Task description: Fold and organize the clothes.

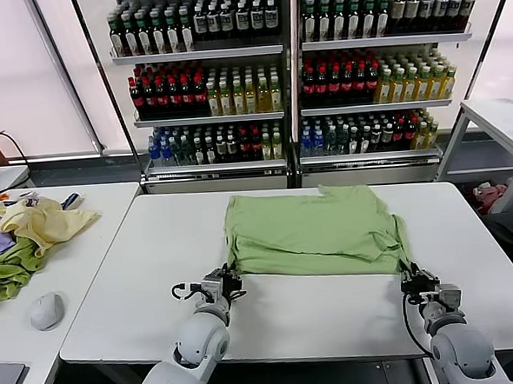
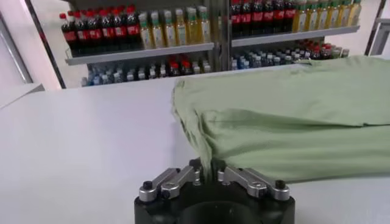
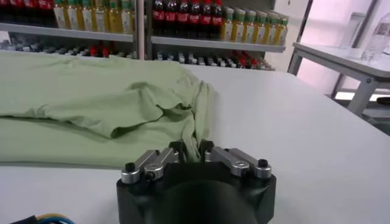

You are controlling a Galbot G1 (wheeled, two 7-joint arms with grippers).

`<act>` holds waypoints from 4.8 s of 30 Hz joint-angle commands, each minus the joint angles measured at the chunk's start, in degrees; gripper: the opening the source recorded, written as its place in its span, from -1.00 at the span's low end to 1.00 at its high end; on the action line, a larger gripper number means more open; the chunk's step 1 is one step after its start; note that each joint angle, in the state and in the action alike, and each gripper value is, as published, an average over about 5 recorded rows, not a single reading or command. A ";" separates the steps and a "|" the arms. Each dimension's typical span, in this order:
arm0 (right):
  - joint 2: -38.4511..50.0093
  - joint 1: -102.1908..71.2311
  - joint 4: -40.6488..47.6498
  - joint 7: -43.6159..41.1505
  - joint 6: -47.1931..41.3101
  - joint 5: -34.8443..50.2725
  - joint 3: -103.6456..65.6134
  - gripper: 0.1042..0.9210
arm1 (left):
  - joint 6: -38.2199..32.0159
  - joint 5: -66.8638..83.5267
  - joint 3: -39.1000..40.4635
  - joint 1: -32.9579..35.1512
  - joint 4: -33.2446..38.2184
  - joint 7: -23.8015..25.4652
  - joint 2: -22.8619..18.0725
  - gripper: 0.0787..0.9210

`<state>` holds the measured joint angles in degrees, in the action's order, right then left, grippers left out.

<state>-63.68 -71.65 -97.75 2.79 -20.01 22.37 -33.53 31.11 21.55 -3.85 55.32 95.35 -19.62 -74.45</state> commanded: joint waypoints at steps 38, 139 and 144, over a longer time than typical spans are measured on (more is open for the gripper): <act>-2.26 -18.92 -28.70 0.90 4.89 -3.58 -8.67 0.10 | -2.28 -1.13 -14.12 25.07 30.25 1.24 12.61 -0.18; -3.02 -3.69 -16.72 -1.50 -4.29 6.78 -3.51 -0.97 | -4.12 17.27 -5.21 8.67 17.83 1.16 13.99 -0.95; -4.97 -7.23 -16.65 -0.63 -4.33 4.70 -4.18 -0.97 | -2.49 13.19 -4.54 9.61 16.34 2.42 14.28 -0.95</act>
<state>-66.90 -66.58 -106.49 1.69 -24.40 29.03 -32.66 26.97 39.30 -7.89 58.24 107.25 -18.19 -62.01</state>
